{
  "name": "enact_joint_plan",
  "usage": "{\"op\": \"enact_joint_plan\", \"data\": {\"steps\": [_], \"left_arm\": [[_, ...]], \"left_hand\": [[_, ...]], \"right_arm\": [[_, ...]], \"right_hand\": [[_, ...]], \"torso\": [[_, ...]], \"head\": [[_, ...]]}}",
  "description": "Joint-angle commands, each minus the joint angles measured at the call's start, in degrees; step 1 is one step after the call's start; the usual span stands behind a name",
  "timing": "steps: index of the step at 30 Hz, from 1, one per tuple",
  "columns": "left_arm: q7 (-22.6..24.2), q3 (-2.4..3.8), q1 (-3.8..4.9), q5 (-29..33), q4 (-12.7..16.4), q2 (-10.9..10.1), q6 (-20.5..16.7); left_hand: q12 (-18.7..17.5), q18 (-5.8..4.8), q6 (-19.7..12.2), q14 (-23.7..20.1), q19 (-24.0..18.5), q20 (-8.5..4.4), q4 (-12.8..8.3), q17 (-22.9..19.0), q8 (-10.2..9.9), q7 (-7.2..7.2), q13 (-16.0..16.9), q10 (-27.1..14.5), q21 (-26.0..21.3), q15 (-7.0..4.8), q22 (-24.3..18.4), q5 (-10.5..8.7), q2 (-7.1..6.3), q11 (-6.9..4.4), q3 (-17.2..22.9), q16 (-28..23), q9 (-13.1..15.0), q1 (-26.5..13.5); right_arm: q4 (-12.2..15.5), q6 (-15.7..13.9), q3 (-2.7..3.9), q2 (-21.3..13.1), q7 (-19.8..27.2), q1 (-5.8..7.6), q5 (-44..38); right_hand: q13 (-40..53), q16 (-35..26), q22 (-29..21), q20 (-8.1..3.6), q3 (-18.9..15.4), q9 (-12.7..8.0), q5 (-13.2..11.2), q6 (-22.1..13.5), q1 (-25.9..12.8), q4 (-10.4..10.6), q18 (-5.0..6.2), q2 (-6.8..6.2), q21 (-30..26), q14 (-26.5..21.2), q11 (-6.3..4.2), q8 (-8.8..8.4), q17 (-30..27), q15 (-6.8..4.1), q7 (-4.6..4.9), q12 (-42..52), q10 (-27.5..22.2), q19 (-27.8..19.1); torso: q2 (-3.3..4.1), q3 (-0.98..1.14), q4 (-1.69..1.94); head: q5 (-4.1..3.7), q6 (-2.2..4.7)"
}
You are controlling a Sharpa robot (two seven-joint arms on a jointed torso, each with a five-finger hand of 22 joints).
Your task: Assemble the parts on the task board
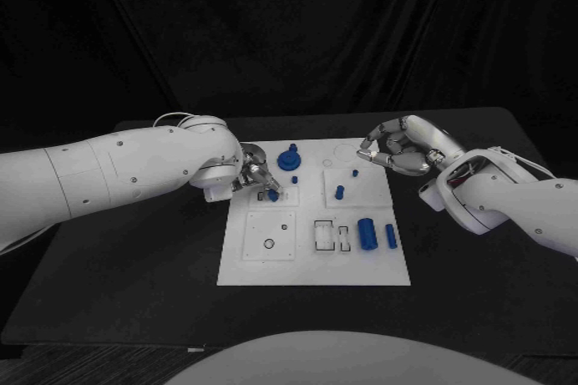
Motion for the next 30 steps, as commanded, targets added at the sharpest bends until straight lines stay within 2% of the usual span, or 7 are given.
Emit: {"op": "enact_joint_plan", "data": {"steps": [1, 13, 18, 24, 30], "left_arm": [[0.62, 0.0, -0.24, 0.0, -0.11, 0.18, 0.78], [1.02, 0.0, -0.33, 0.0, 0.24, -0.15, -0.58], [2.52, 0.01, -0.33, -1.47, 1.76, -1.3, -4.75], [4.37, 0.02, -0.23, -5.08, 4.97, -3.92, -10.63], [5.47, 0.02, -0.19, -5.91, 6.5, -5.13, -12.41]], "left_hand": [[0.14, -0.82, -0.06, 6.16, 0.5, -0.63, -0.86, 15.23, -0.52, -1.09, 15.13, 6.28, 0.11, -0.75, 11.59, 2.12, -0.34, -0.67, 5.86, 0.76, 0.59, 0.11], [0.14, -0.81, -0.18, 6.16, 0.49, -0.61, -0.84, 15.23, -0.57, -1.08, 15.13, 6.28, 0.08, -0.72, 11.58, 2.0, -0.42, -0.64, 6.07, 0.76, 0.7, 0.05], [0.14, -0.85, -0.1, 6.16, 0.58, -0.6, -0.99, 15.23, -0.49, -1.12, 15.13, 6.28, 0.25, -0.72, 11.63, 2.14, -0.67, -0.65, 6.3, 0.76, 0.87, 0.13], [0.14, -0.89, 0.16, 6.16, 0.73, -0.63, -1.07, 15.23, -0.31, -1.22, 15.13, 6.28, 0.48, -0.79, 11.7, 2.13, -1.27, -0.73, 6.59, 0.76, 1.24, 0.04], [0.14, -0.9, 0.21, 6.16, 0.77, -0.65, -1.0, 15.23, -0.28, -1.24, 15.13, 6.28, 0.52, -0.82, 11.71, 2.04, -1.36, -0.76, 6.67, 0.76, 1.33, -0.02]], "right_arm": [[0.02, 0.24, 0.04, -0.01, -0.98, -0.16, -0.04], [0.06, 0.18, 0.04, -0.13, -0.97, -0.16, -0.04], [0.1, 0.11, 0.04, -0.26, -0.99, -0.16, -0.04], [0.16, -0.13, 0.04, -0.42, -0.96, -0.17, -0.04], [0.16, -0.59, 0.04, -0.49, -0.71, -0.29, -0.04]], "right_hand": [[15.46, 1.42, 11.1, 0.13, -0.25, 0.56, 1.12, -0.81, -1.41, 0.55, -1.16, 1.07, -1.07, 6.26, 0.51, 0.92, 15.92, 0.24, -0.26, 0.95, 6.26, -0.62], [15.46, 1.42, 11.1, 0.13, -0.25, 0.56, 1.12, -0.81, -1.41, 0.55, -1.16, 1.07, -1.07, 6.26, 0.51, 0.92, 15.92, 0.24, -0.26, 0.95, 6.26, -0.62], [15.46, 1.42, 11.1, 0.13, -0.25, 0.56, 1.12, -0.81, -1.41, 0.55, -1.16, 1.07, -1.07, 6.26, 0.51, 0.92, 15.92, 0.24, -0.26, 0.95, 6.26, -0.62], [15.46, 1.42, 11.07, 0.14, -0.24, 0.53, 1.06, -0.87, -1.4, 0.55, -1.14, 1.08, -1.2, 6.26, 0.53, 0.95, 15.92, 0.26, -0.24, 0.95, 6.26, -0.69], [15.46, 1.42, 11.05, 0.14, -0.24, 0.52, 1.05, -0.88, -1.39, 0.54, -1.12, 1.07, -1.26, 6.26, 0.53, 0.96, 15.92, 0.26, -0.24, 0.95, 6.26, -0.73]], "torso": [[0.0, 0.0, 0.0], [-0.01, -0.01, -0.02], [0.0, -0.01, 0.0], [-0.01, -0.03, 0.04], [-0.05, 0.02, 0.05]], "head": [[-0.08, -0.01], [0.02, -0.01], [0.02, -0.01], [-0.04, -0.01], [-0.39, -0.01]]}}
